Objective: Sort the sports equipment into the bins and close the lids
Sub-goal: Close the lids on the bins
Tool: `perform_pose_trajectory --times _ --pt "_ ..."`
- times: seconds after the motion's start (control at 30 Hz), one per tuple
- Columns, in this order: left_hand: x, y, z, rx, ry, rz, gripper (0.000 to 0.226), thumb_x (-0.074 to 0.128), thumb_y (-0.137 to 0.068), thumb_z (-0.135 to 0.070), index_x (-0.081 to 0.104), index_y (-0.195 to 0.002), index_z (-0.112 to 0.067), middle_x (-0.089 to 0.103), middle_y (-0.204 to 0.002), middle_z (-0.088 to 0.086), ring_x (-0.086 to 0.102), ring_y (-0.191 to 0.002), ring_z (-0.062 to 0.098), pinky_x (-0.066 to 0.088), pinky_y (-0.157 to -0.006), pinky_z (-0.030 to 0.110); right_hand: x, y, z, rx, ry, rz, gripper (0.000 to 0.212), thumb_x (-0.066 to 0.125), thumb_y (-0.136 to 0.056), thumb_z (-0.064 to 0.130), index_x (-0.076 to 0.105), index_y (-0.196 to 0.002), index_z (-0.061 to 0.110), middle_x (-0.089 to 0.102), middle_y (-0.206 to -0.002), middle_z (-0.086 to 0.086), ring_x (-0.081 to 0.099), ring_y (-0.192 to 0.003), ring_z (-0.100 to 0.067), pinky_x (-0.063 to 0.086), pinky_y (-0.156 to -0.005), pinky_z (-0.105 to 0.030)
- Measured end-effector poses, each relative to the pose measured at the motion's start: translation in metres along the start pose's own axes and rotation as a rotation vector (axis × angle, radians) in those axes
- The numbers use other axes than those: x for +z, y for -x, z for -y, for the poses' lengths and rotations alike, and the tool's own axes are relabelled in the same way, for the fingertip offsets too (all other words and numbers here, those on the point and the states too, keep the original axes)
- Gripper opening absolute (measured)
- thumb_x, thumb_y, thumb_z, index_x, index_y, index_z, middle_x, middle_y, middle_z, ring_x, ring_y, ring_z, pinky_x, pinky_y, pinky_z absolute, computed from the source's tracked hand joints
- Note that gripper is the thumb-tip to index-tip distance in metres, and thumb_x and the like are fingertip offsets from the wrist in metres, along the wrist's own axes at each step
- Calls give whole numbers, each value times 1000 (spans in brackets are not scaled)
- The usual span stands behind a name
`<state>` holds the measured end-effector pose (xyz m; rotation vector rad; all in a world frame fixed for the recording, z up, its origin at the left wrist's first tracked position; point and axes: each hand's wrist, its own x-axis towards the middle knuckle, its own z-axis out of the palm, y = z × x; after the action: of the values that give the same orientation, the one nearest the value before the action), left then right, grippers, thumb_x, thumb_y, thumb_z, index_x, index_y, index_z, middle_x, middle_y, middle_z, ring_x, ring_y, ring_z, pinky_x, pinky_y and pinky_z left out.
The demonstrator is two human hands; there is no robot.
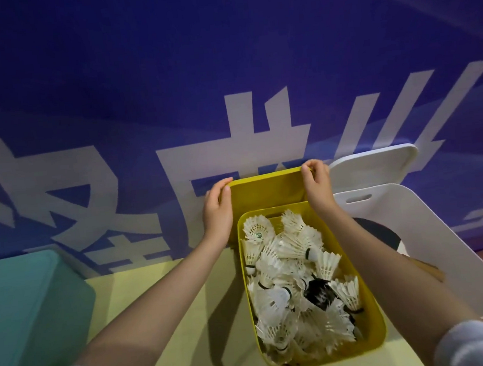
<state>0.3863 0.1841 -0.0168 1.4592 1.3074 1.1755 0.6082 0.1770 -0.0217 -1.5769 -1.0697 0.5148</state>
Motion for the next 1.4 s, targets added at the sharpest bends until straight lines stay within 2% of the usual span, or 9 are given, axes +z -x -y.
perform_pose_trajectory --times 0.33,0.53,0.63,0.73,0.8,0.9,0.97,1.17,1.4 --pt "-29 18 -98 108 186 -74 22 40 -102 -28 60 -113 -29 61 -104 -13 58 -96 7 48 -76 21 -43 1 115 -237 -201 -29 17 49 -99 20 61 -111 20 56 -115 -2 52 -99 -1 44 -78 -8" --pt "-36 80 -126 129 333 15 20 46 -99 -30 65 -93 -32 63 -93 -11 57 -88 7 46 -74 25 -87 67 150 -158 -281 -166 23 49 -99 31 62 -83 20 57 -81 5 51 -81 -4 42 -71 -17" --pt "-29 112 -107 37 346 50 19 51 -94 -34 65 -81 -32 62 -104 2 55 -90 11 42 -76 27 -97 115 129 -51 -287 -191 29 50 -98 33 58 -76 16 54 -75 1 50 -74 -8 42 -67 -17" --pt "-20 133 -77 -149 284 113 21 49 -94 -18 62 -109 -25 54 -123 3 50 -87 5 39 -67 21 -102 161 99 43 -173 -187 21 55 -95 25 60 -88 6 54 -77 -4 49 -73 -11 41 -68 -23" --pt "-17 140 -54 -283 190 234 45 44 -93 -6 46 -135 -24 42 -136 3 50 -100 13 43 -71 24 -104 187 78 150 -102 -186 8 57 -92 15 58 -96 8 54 -84 -5 49 -72 -10 43 -65 -21" --pt "-20 156 -25 -351 48 369 67 40 -91 3 23 -150 -24 30 -151 7 40 -130 27 44 -101 41 -105 219 51 270 54 -174 29 53 -86 4 58 -112 14 56 -97 -8 51 -75 -16 43 -66 -30" --pt "-25 173 -11 -334 -18 432 70 37 -91 6 18 -151 -24 27 -154 6 36 -135 28 38 -108 43 -104 243 37 275 163 -148 37 52 -88 5 54 -123 16 54 -106 -5 52 -80 -14 44 -69 -30" --pt "-33 206 25 -278 -205 535 72 42 -92 4 15 -153 -25 20 -157 3 30 -139 26 39 -108 42 -106 275 -10 304 318 -41 48 54 -93 10 42 -139 17 41 -143 -8 42 -128 -26 42 -98 -38" --pt "-26 215 45 -222 -287 533 72 43 -94 -3 9 -152 -27 10 -160 -2 23 -143 23 36 -110 40 -110 281 -48 171 378 2 42 50 -97 15 43 -137 22 30 -151 -10 28 -140 -30 34 -110 -46"
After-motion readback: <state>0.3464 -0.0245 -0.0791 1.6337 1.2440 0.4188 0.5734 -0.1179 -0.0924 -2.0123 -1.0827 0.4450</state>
